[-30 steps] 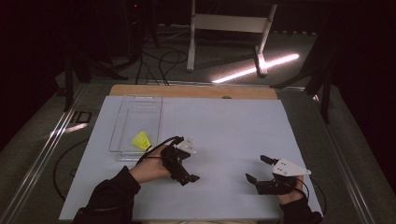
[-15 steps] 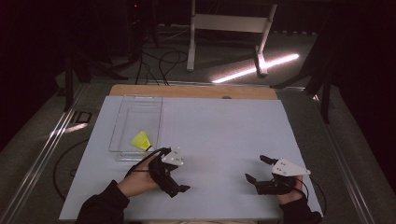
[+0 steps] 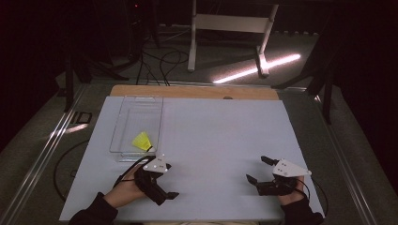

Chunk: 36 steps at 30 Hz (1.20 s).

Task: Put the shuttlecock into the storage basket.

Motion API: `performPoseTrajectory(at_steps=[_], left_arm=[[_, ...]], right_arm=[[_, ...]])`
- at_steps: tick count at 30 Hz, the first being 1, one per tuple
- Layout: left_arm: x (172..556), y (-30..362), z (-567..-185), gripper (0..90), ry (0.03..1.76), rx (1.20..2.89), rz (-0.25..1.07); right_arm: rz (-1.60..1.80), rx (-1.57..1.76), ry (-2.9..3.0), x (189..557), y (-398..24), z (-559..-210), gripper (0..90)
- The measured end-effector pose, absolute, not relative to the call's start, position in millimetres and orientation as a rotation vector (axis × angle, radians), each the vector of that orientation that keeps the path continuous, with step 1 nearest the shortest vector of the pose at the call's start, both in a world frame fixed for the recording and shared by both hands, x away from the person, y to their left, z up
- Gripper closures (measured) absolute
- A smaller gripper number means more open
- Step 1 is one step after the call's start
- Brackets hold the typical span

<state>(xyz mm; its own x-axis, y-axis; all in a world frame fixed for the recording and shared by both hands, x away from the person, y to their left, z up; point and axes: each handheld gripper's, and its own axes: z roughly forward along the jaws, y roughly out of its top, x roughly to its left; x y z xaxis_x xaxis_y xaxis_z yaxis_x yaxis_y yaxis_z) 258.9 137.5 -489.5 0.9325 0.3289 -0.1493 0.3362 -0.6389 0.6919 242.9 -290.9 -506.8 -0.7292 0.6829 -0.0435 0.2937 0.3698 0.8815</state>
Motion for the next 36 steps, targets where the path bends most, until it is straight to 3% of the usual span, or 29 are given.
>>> performPoseTrajectory(at_steps=[19, 36], left_arm=[[247.7, 186.8, -508.5, 0.1, 0.672, 2.168, 0.042], [242.6, 194.7, -517.5, 0.1, 0.879, 2.095, 0.302]], right_arm=[[1.308, 0.847, 2.237, 242.6, -290.3, -506.8, 11.3], [1.309, 0.842, 2.237, 242.7, -290.6, -506.8, 11.3]])
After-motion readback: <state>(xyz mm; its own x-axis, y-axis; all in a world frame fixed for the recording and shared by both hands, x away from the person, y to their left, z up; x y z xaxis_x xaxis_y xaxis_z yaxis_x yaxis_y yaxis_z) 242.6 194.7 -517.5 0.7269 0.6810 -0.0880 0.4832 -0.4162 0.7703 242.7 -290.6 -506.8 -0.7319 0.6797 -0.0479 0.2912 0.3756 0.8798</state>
